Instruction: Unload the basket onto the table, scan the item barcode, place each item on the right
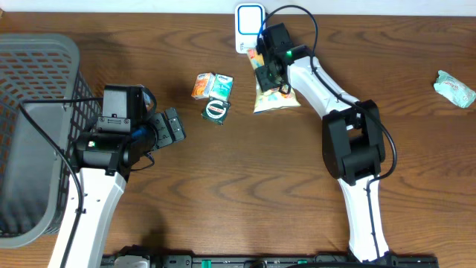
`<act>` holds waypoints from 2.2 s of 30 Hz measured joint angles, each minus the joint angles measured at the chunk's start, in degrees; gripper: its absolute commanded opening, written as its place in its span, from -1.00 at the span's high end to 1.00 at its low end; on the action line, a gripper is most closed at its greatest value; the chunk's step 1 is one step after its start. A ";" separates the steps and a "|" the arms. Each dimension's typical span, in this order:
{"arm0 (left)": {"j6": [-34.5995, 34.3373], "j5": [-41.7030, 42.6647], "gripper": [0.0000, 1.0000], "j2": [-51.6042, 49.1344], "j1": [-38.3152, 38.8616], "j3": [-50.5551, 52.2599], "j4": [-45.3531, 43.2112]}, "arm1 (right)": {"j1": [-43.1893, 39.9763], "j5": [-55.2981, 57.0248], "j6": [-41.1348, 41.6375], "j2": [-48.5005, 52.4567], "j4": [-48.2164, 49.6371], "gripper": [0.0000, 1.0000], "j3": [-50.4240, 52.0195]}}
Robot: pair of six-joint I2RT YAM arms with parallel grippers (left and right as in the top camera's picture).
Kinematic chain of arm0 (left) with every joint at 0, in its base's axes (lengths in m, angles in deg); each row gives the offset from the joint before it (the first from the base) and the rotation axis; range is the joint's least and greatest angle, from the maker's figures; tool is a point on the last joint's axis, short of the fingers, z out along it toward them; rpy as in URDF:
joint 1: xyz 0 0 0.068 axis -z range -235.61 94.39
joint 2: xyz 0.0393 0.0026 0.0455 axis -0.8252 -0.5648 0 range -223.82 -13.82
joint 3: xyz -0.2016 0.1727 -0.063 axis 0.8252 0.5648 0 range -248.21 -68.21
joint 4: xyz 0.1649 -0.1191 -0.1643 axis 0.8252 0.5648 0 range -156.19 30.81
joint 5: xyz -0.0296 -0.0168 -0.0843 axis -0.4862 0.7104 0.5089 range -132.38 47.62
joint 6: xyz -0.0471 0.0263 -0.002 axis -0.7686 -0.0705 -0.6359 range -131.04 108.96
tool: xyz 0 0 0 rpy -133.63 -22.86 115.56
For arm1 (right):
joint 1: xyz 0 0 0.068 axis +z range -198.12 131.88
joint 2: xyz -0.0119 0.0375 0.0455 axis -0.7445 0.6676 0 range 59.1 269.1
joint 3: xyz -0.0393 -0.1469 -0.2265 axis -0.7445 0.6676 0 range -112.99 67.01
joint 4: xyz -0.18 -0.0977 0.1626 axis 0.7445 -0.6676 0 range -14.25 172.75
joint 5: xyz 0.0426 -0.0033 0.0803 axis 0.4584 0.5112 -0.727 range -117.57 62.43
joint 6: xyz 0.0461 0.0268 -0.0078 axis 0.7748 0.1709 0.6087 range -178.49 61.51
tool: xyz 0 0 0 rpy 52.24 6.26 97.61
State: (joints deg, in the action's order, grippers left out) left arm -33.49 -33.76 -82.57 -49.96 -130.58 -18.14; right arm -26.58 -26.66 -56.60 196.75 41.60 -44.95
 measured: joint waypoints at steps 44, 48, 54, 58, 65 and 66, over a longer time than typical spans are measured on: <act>0.00 -0.02 -0.95 0.00 0.02 0.00 0.00 | 0.28 -6.91 0.20 -0.50 47.58 0.98 -2.91; 0.00 0.00 -0.96 0.00 0.02 0.00 -0.02 | 0.28 -6.91 0.20 -0.50 49.57 0.98 -2.95; -0.02 -0.02 -0.96 0.00 0.02 0.00 -0.02 | 0.28 -7.63 0.70 -0.50 46.99 0.85 -2.95; -0.02 -0.02 -0.95 0.00 0.02 0.00 0.00 | 0.37 -10.64 1.22 -0.50 40.37 0.70 -2.97; 0.00 -0.02 -0.96 0.00 0.02 0.00 -0.02 | 2.12 -12.50 -0.92 -0.33 33.22 0.44 -2.95; 0.00 0.00 -0.96 0.00 0.02 0.00 0.00 | 2.71 -12.63 -1.68 -0.15 33.11 0.35 -2.95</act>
State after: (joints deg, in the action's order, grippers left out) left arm -33.49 -33.76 -82.57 -49.94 -130.58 -18.14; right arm -23.87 -39.29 -58.29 196.59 74.72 -47.91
